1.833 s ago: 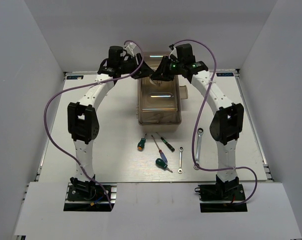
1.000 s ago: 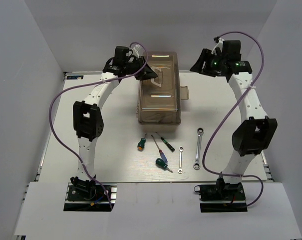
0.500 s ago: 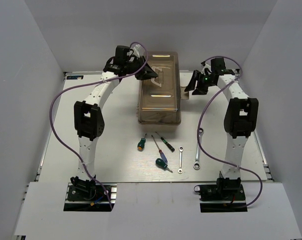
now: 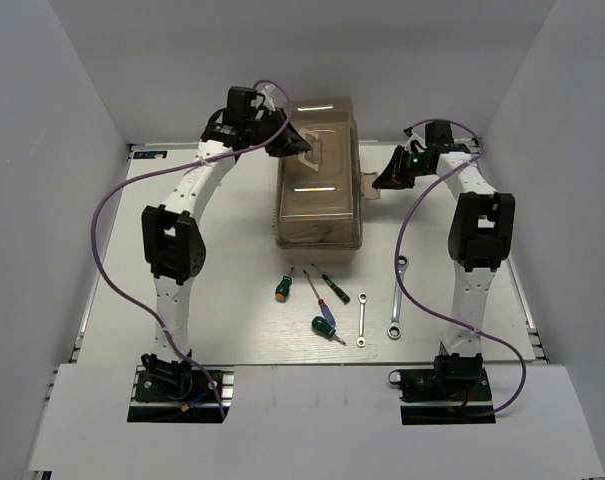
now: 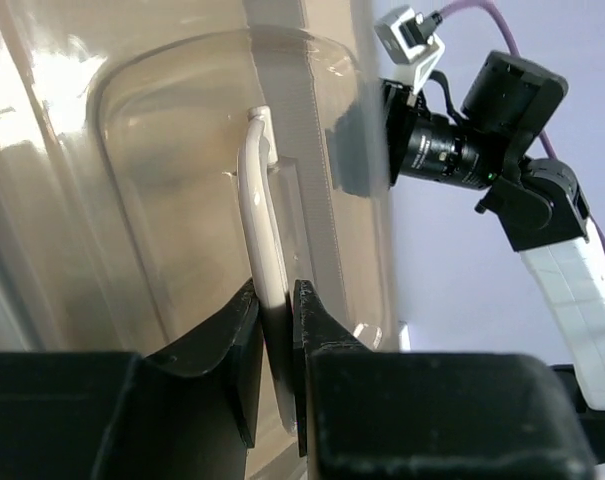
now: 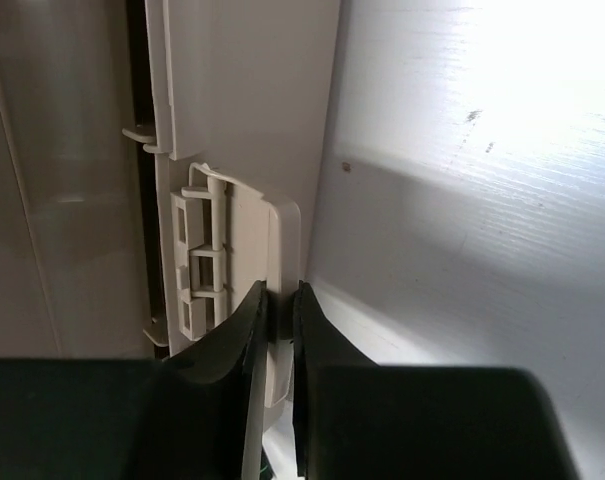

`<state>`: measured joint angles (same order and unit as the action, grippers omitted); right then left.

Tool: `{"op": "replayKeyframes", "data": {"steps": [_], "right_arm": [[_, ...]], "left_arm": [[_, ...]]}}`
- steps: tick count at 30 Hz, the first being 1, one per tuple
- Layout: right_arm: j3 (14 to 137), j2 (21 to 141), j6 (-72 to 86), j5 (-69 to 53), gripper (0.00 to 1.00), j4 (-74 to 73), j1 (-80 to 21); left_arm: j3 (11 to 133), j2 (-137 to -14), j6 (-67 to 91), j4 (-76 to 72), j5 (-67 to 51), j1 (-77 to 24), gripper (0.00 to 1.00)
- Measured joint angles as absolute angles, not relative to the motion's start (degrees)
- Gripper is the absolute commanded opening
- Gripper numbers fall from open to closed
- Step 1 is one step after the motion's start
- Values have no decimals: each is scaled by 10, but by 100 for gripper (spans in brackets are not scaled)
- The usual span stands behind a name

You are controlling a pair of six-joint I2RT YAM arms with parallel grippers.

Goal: Sort the tools into containers

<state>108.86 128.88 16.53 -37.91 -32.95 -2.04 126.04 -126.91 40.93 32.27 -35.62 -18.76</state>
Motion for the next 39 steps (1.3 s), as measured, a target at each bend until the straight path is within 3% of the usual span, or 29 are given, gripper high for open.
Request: {"op": "replayKeyframes", "data": {"steps": [14,15,16,18,19,20,24,26,29,32,34,35,39], "right_arm": [[1118,1289,135,-360,0,-336,22],[1118,1289,132,-360,0,-336,22],[1118,1289,130,-360,0,-334,23],[1118,1289,130,-364,24,-333,24],[1118,1289,129,-369,38,-331,25],[1118,1289,130,-373,50,-329,25],[1118,1289,126,-382,66,-324,35],[1118,1288,118,-388,66,-324,42],[1117,1282,102,-391,66,-329,52],[1102,1256,74,-377,60,-342,60],[1082,1223,42,-361,51,-359,62],[1069,1204,24,-352,46,-368,63],[1005,1111,-61,-314,24,-417,62]], "left_arm": [[1198,-1143,312,506,-195,-57,0],[1188,-1143,305,510,-188,-56,1],[1181,-1143,303,514,-188,-52,14],[1174,-1140,301,513,-190,-49,27],[1171,-1138,298,511,-191,-48,40],[1170,-1136,293,513,-183,-48,45],[1169,-1124,287,525,-153,-25,60],[1170,-1118,284,534,-133,-12,67],[1172,-1114,284,556,-102,10,68],[1172,-1108,284,573,-77,20,68],[1164,-1094,284,579,-64,20,64],[1152,-1080,283,578,-60,20,62],[1075,-999,270,573,-54,16,29]]}}
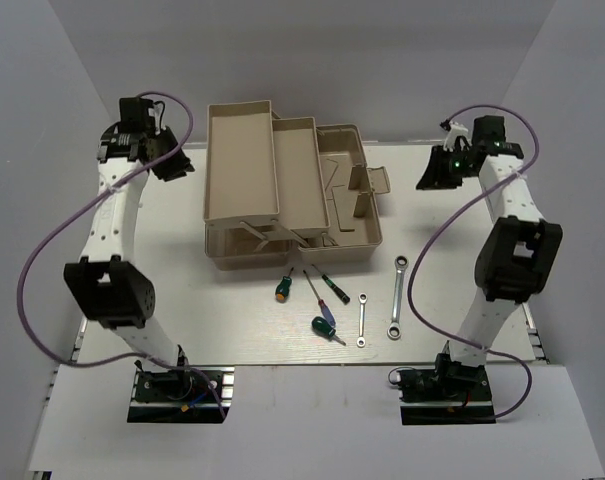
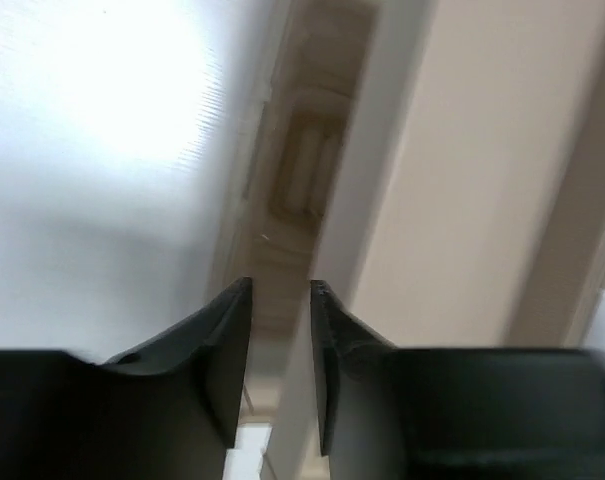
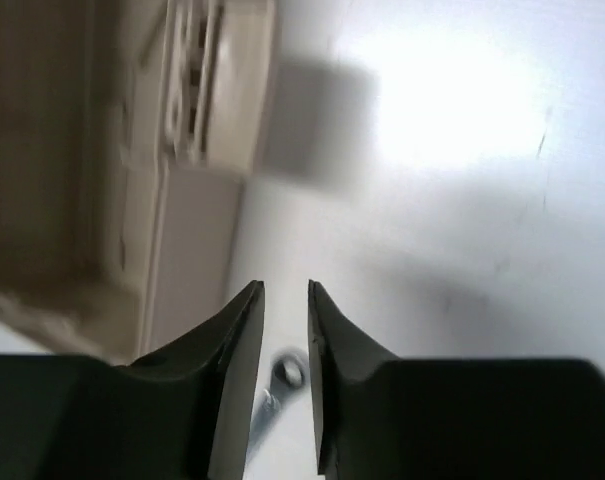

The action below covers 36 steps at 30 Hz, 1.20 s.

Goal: Sort the tools into containers

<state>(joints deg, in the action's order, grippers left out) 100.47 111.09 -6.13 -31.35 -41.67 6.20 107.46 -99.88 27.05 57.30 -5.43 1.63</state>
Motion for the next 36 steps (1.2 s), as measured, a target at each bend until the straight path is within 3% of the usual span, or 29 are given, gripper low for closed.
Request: {"op": "replayKeyframes", "data": {"steps": [3,4,6,7,10,12,18,24,30,36], "right_arm": [[925,1044,-118,-282,21,-456,53],[891,1025,-132,-268,21,-465,47],[813,991,-153,-239,34,-484,32],[768,975,-161,-220,39,-493,22],[681,957,-163,-182,56,-515,-8],[645,955,-152,-160,67,-528,-33],[630,957,-88,-101,69,-515,-93],[616,993,7,-1,62,-476,-140],[584,994,108,38,47,-460,-154],[535,950,181,39,10,-435,-148]], "left_arm": [[1032,-931,248,551,-86,10,27],[1021,-909,240,542,-106,7,32],[1008,-872,220,526,-144,-6,43],[1004,-855,210,521,-162,-15,54],[977,-812,182,500,-214,-54,67],[938,-784,173,495,-240,-81,68],[783,-710,159,496,-266,-144,71],[652,-641,173,502,-254,-196,71],[615,-608,190,495,-217,-238,71],[589,-614,204,464,-184,-279,70]]}}
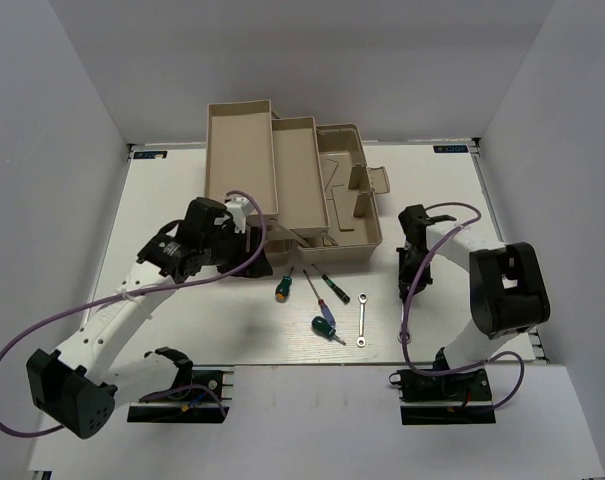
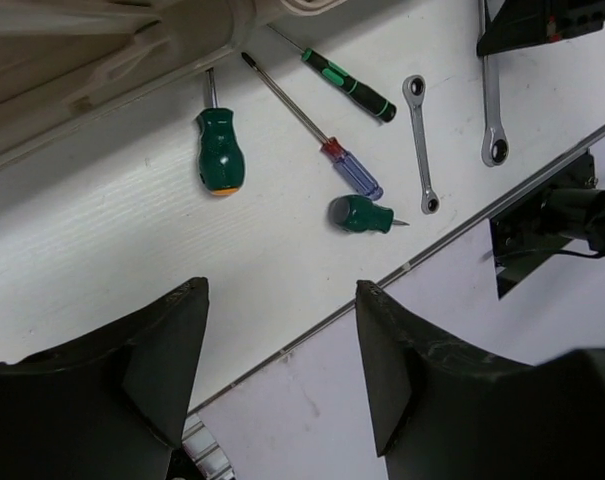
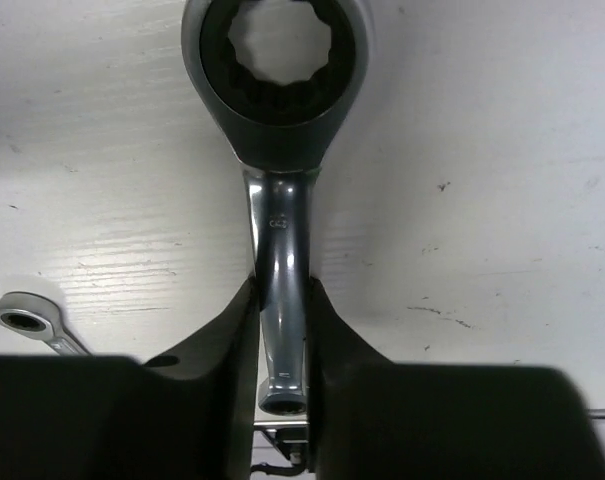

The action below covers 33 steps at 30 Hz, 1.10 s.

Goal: Sort the tools into containers

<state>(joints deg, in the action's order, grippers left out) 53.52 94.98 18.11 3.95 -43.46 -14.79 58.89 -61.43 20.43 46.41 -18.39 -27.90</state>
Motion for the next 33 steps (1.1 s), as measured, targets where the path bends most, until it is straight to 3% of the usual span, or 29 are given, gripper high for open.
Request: {"op": "replayKeyframes", "data": {"steps": [2,12,17,21,28,33], "right_arm": [[523,934,192,40,0,-422,-144],[508,883,173,40,0,-404,-100],[521,811,140,24,0,-405,-82],[547,770,114,-10,0,-405,-79],[667,767,79,-106,0,-425,-79],[823,829,83,-207,0,-439,-84]], "left_arm": [[585,-630,206,453,-179,-295,68],[585,-765,224,391,-142,-416,64],[585,-811,240,371,-117,-454,71],[585,-845,250,360,-96,-470,71],[604,-889,252,343,-85,-496,71],[652,-896,234,322,-93,-526,64]]}}
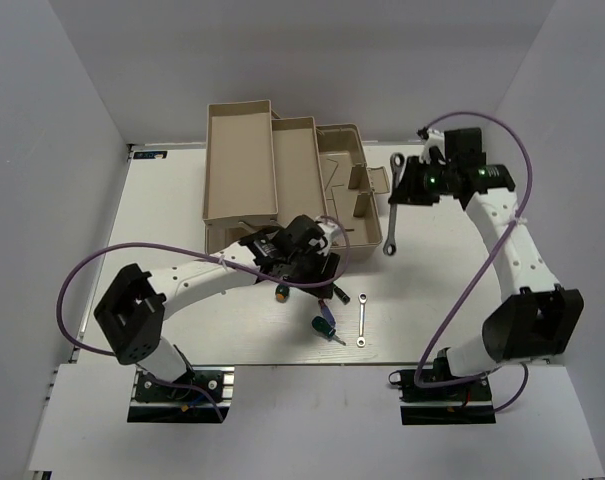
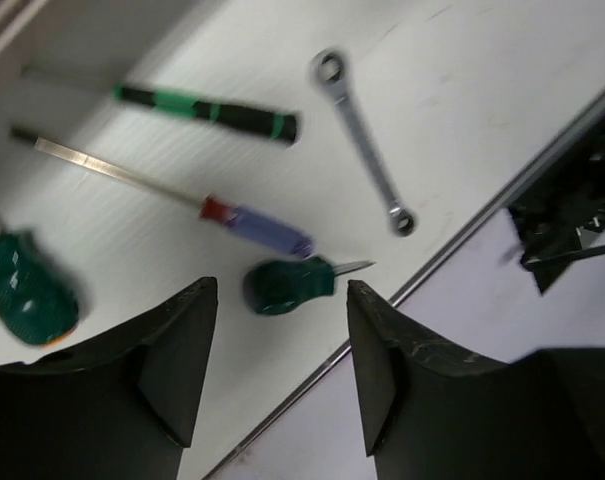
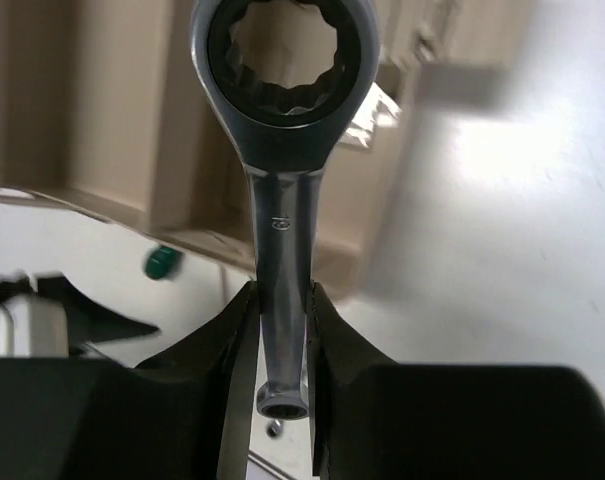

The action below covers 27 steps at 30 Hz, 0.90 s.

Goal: Sort the tools into containers

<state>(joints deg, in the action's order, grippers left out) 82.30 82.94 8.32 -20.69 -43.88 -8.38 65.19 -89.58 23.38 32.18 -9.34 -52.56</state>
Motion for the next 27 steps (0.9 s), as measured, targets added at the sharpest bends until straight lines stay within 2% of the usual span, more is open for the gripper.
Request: {"op": "replayKeyframes", "data": {"steps": [3,13,14,15,16,18,20,24,26,27], "right_arm": [[888,883,100,-246,0,-431,-93],[1006,1136,156,-271,2,-409,-133],[1012,1152,157,-270,27,-409,-135],[1018,1165,159,-268,40,-409,-137],[1022,1172,162,-267,49,-409,-140],[1033,1177,162,-270,59,-410,-143],[1054,1176,158,-277,60,-408,-142],[1072,1149,143,-278,69,-402,-127],[1068,1124,134,-274,64,-405,-109],[1060,1107,130,-275,58,-402,-96]], "left_arm": [[686,-901,223,307,-99,-542,58],[781,-1037,208,297,-103,-595,62],[786,-1051,208,300,-103,-601,62],[791,-1065,209,302,-103,-607,63],[799,-1078,209,307,-103,-612,63],[817,-1102,211,315,-103,-623,63],[833,-1121,221,321,-100,-633,63],[854,-1149,247,336,-85,-648,58],[861,-1162,262,342,-73,-655,54],[864,-1168,270,345,-66,-658,53]]}}
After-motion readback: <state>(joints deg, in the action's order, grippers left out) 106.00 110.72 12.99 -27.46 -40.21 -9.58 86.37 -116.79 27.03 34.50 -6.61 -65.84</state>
